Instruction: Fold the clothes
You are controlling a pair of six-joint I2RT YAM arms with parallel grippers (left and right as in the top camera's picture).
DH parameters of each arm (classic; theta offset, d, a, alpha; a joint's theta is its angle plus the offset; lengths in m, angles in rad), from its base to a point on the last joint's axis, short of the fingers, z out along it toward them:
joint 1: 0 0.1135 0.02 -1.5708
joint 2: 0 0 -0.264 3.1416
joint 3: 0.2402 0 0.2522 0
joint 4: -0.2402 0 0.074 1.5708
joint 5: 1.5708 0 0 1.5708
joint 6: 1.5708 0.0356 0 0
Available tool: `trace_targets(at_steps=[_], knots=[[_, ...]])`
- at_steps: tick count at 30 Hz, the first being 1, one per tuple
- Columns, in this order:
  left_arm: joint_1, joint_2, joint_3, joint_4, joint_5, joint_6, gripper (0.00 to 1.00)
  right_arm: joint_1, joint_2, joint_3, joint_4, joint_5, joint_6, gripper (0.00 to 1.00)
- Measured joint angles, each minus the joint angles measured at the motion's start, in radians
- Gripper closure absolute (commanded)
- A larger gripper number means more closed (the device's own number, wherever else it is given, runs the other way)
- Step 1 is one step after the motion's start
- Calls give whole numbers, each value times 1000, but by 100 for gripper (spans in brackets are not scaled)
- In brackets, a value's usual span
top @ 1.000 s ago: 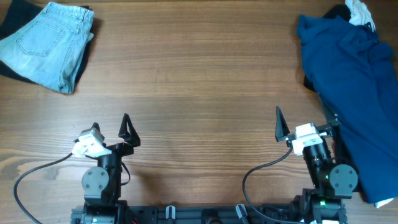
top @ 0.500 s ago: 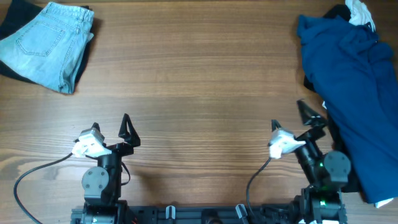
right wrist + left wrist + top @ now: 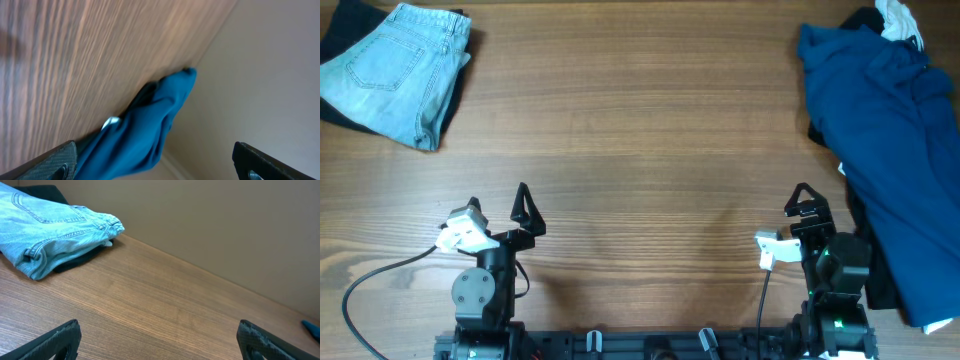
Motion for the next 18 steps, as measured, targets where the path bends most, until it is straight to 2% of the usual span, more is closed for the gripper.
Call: trace_targets(at_steps=[4,8,12,18], knots=[[0,0,0,0,0,0,0,0,16,0,0,25,0,0],[0,0,0,0,0,0,0,0,36,0,2,-51,28,0],[0,0,0,0,0,0,0,0,38,0,12,-269,209,0],[0,0,0,0,0,0,0,0,38,0,45,-667,590,0]])
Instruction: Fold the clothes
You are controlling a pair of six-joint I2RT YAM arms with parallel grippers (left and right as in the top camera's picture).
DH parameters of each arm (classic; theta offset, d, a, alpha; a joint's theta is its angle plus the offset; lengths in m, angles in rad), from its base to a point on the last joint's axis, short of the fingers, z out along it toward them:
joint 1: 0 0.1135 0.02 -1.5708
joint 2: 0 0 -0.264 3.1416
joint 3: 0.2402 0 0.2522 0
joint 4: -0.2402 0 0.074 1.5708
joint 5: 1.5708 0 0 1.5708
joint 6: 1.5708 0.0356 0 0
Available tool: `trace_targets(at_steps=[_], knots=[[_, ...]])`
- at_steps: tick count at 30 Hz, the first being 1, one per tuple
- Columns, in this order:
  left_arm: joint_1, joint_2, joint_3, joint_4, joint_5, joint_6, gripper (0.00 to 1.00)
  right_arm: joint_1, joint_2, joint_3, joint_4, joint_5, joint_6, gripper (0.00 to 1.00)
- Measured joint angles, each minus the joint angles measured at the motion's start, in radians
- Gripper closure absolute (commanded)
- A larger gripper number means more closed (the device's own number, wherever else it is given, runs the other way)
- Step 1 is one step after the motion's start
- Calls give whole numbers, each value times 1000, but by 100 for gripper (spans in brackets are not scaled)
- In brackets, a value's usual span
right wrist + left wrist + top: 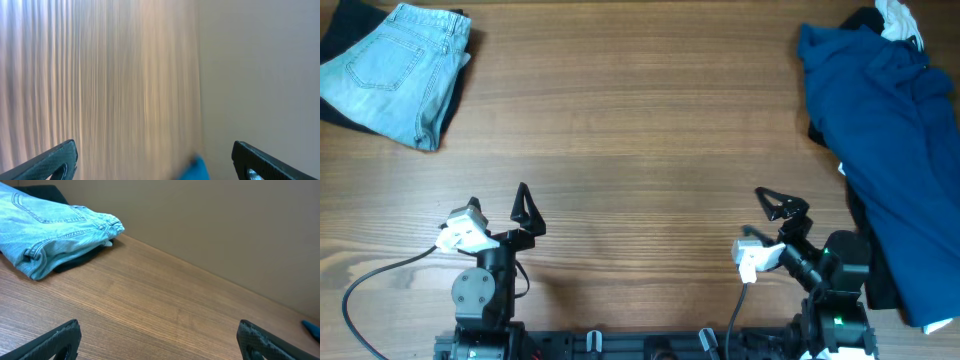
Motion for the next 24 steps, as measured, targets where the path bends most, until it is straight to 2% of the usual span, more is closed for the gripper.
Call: trace_targets(at_steps=[4,10,13,17,24], knots=[[0,0,0,0,0,0,0,0,0,0,58,-223,284,0],[0,0,0,0,0,0,0,0,1,-1,295,-485,731,0],[0,0,0,0,0,0,0,0,1,-1,370,-565,879,0],[0,0,0,0,0,0,0,0,1,-1,418,-638,867,0],[0,0,0,0,0,0,0,0,1,-1,355,-745,588,0]])
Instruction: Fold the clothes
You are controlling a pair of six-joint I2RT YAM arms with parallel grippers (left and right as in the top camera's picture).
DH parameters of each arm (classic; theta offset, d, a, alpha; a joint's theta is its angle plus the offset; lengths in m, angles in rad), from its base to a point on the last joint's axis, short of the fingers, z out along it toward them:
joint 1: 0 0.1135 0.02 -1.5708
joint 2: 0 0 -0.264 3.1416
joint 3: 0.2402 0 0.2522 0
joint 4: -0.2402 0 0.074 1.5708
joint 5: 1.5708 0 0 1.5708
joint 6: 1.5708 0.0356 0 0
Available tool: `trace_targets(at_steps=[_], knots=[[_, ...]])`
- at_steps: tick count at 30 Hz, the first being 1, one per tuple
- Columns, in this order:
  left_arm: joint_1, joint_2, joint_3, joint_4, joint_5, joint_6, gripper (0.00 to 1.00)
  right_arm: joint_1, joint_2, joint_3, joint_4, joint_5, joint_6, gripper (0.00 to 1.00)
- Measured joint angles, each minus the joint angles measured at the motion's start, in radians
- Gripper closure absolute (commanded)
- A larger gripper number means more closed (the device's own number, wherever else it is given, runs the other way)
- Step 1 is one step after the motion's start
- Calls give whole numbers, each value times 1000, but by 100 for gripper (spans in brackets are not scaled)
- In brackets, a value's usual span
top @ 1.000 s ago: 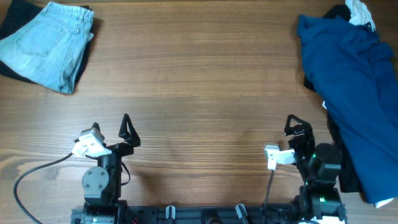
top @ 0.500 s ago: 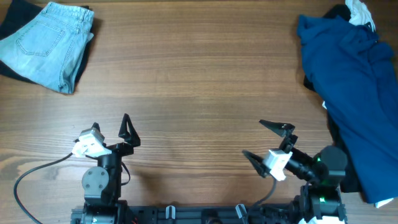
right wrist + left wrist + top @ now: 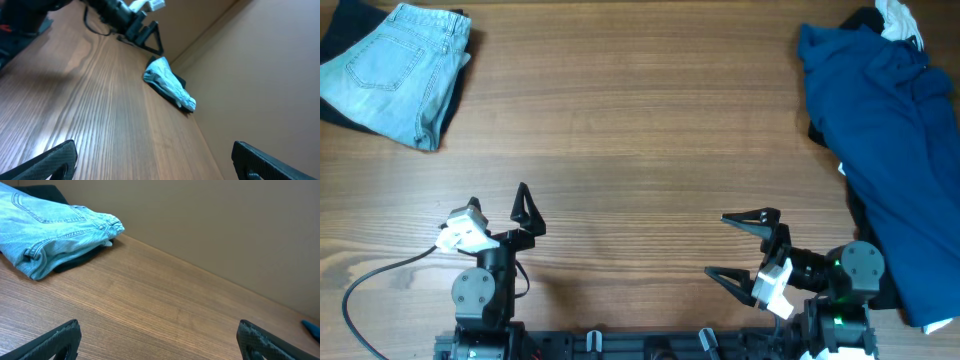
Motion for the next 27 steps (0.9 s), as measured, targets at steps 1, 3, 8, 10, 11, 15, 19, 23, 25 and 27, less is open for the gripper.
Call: trace_targets(at_steps=[1,3,8,10,11,15,19,23,25,27], knots=[[0,0,0,0,0,0,0,0,0,0,-17,-4,-27,57],[0,0,0,0,0,0,0,0,0,0,-45,-14,-82,57],[0,0,0,0,0,0,0,-1,0,0,-20,-66,-140,1],[0,0,0,0,0,0,0,-1,1,0,56,-65,-70,3],[0,0,0,0,0,0,0,-1,1,0,96,-63,-24,0],[0,0,0,0,0,0,0,-1,1,0,198,-37,148,0],[0,0,0,0,0,0,0,-1,1,0,213,-29,178,0],[0,0,0,0,0,0,0,-1,1,0,214,-48,82,0],[0,0,0,0,0,0,0,-1,1,0,212,-69,0,0],[0,0,0,0,0,0,0,-1,1,0,212,-93,-98,0]])
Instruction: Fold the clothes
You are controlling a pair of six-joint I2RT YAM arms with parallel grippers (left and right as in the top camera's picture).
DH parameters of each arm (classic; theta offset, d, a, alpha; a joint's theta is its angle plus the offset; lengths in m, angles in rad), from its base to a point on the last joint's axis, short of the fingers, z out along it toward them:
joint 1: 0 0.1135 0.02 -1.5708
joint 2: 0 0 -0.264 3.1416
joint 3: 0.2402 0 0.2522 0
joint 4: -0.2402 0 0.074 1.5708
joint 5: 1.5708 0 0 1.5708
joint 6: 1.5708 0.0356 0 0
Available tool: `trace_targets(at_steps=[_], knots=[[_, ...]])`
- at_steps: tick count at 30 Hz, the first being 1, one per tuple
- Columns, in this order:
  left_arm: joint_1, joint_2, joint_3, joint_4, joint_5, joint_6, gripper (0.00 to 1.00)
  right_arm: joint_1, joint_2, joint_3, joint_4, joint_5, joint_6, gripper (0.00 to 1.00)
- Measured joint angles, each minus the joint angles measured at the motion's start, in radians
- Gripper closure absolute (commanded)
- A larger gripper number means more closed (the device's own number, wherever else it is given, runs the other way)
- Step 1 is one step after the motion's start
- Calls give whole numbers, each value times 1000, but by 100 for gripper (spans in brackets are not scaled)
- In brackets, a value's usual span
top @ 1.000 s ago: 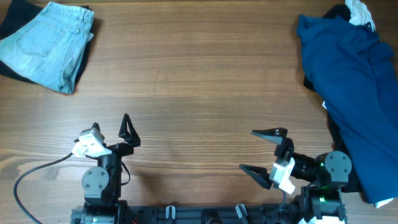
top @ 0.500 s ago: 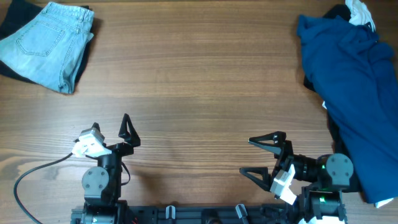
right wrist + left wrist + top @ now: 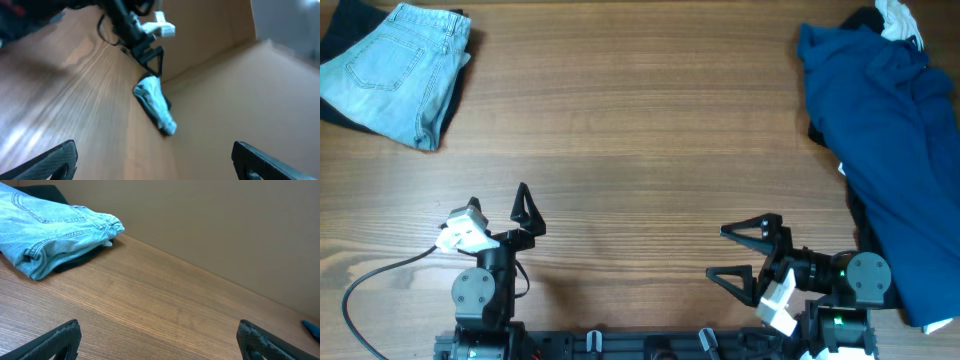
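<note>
A heap of unfolded clothes lies at the table's right edge, a crumpled dark blue garment [image 3: 890, 130] on top, with black and white cloth showing under it. Folded light-blue jeans [image 3: 395, 70] lie over dark cloth at the far left corner, also in the left wrist view as the jeans [image 3: 50, 232] and, small and blurred, in the right wrist view [image 3: 155, 102]. My left gripper [image 3: 527, 210] stands open at the near left, over bare wood. My right gripper [image 3: 738, 252] is open at the near right, turned to point left, beside the blue heap and apart from it.
A brown wall [image 3: 225, 225] runs along the table's far edge. A black cable [image 3: 380, 275] loops from the left arm's base. The wooden table [image 3: 640, 130] stretches between the two piles.
My right gripper has shifted slightly toward the near edge and tilted, still pointing left and open. The left arm and both piles are unchanged.
First my right gripper pointed away toward the blue heap at the near right. Then it had swung leftward, facing the table's far edge. Later it pointed left across the table, and it stays so now. The left gripper and the clothes kept their places throughout.
</note>
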Motion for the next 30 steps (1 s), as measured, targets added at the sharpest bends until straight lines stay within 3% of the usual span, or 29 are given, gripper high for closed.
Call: trace_targets(at_steps=[10,20,30], knots=[[0,0,0,0,0,0,0,0,0,0,-111,-29,-354,0],[0,0,0,0,0,0,0,0,0,4,-541,2,-431,0],[0,0,0,0,0,0,0,0,0,4,-645,-25,-438,0]])
